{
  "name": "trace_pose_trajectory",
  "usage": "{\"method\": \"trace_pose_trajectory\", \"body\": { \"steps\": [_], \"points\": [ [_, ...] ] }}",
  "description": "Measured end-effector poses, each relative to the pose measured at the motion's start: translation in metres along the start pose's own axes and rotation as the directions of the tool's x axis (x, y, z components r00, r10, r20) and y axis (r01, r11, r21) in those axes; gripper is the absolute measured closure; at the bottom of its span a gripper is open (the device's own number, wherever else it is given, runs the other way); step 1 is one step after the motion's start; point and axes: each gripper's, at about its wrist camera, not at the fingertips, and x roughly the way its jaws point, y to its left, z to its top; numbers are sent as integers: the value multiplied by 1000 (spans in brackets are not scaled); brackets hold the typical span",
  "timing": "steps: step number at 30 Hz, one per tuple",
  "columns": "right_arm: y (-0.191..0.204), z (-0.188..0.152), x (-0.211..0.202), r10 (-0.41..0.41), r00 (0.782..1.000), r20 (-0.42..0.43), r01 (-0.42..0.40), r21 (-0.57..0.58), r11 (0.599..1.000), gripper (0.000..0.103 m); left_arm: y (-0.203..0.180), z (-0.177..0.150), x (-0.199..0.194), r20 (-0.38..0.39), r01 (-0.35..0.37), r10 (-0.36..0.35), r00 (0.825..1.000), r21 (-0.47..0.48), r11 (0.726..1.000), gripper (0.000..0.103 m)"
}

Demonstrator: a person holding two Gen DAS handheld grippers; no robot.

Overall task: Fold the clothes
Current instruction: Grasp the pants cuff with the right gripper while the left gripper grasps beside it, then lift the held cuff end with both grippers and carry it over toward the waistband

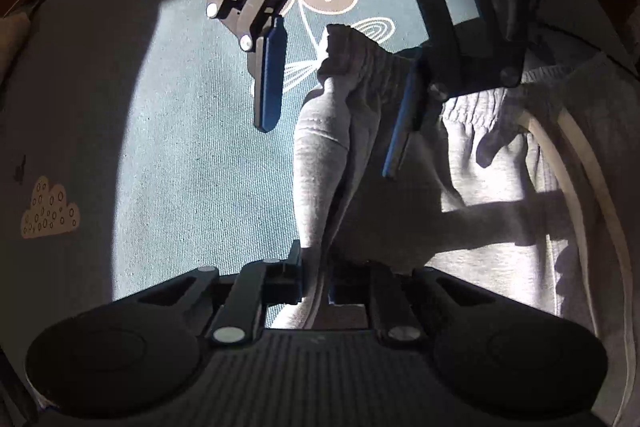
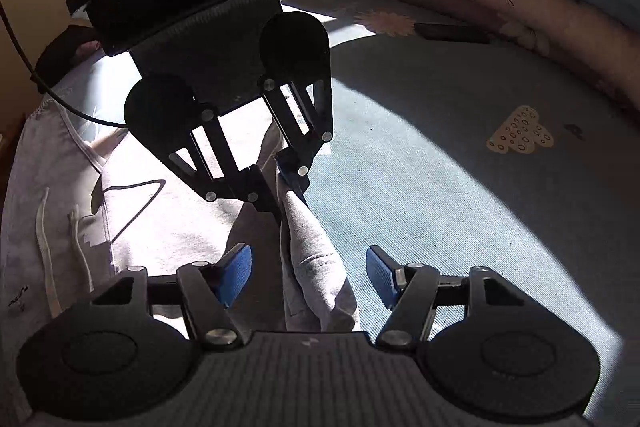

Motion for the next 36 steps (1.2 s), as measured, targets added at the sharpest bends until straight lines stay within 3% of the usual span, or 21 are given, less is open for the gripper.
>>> {"method": "trace_pose_trajectory", "body": {
  "steps": [4,5,7,8,16,18,20,27,32,34,35,36],
  "points": [
    [-8,6,29,55,997,-56,-56,-14,998,35,-5,-1,-4,15,-22,22,1000,18,1000,94],
    [-8,7,35,70,995,-75,-71,-16,997,39,-5,-2,-5,14,-22,22,1000,15,1000,94],
    [-6,8,44,91,989,-113,-94,-20,995,81,-5,-4,-7,7,-11,11,1000,5,1000,93],
    [-5,9,48,101,986,-133,-105,-22,994,87,-4,-6,-8,2,-13,13,1000,8,1000,86],
    [32,20,24,19,995,-98,-36,-177,984,87,8,-29,-13,-61,-43,49,997,95,995,74],
    [36,22,20,5,996,-91,-22,-197,980,87,5,-36,-12,-83,-29,42,996,153,988,63],
    [41,24,16,-7,996,-84,-12,-215,977,87,6,-43,-9,-119,-15,38,992,187,982,59],
    [62,24,4,-20,997,-76,-3,-294,956,87,13,-67,6,-252,26,37,967,244,969,59],
    [75,23,-7,-18,998,-66,-6,-336,942,87,9,-76,1,-262,37,40,964,282,959,67],
    [80,23,-12,-16,998,-64,-7,-351,936,88,2,-78,-1,-273,49,43,961,322,946,79],
    [83,22,-14,-16,998,-64,-8,-358,934,88,-3,-79,-1,-281,53,46,959,336,940,93],
    [85,21,-15,-15,998,-66,-10,-363,932,88,-6,-79,-1,-287,54,51,957,348,936,96]
  ]
}}
